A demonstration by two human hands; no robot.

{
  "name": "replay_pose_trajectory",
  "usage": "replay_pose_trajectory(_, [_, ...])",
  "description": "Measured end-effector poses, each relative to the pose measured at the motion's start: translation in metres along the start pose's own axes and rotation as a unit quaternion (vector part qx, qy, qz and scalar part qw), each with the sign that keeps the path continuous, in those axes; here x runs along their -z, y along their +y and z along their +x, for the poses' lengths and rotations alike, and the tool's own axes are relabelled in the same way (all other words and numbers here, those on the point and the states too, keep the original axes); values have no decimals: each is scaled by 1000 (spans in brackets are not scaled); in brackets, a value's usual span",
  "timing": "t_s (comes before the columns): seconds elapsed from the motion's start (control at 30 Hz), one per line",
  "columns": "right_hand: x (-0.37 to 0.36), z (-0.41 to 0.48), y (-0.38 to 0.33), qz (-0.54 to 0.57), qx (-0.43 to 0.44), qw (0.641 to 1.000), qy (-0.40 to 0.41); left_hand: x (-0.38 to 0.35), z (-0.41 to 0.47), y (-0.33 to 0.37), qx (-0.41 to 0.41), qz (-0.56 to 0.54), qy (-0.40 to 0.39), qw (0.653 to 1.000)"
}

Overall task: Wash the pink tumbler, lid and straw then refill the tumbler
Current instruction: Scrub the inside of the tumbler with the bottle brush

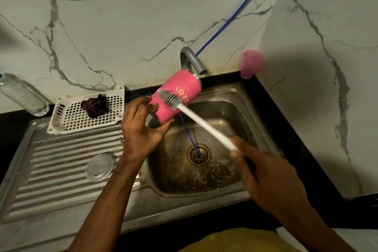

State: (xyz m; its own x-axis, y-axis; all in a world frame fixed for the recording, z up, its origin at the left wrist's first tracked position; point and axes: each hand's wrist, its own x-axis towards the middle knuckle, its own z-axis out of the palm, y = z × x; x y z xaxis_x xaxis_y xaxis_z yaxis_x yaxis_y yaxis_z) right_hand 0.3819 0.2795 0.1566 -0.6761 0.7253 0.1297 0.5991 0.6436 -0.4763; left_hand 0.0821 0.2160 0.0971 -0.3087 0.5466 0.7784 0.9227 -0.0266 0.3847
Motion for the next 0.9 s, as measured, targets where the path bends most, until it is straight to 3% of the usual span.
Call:
replay_pose_trajectory(0.4, [2,25,15,-4,-71,997,37,-8,-2,0,-4,-24,-5,1000])
replay_pose_trajectory(0.6, [-5,18,8,57,-48,996,54,-11,-1,-1,53,-84,24,995])
replay_pose_trajectory(0.77, [-25,1,-3,58,15,998,-22,-10,11,3,119,-137,68,981])
replay_pose_trajectory(0.9, [-18,13,10,15,-8,999,44,-8,9,2,103,-115,32,988])
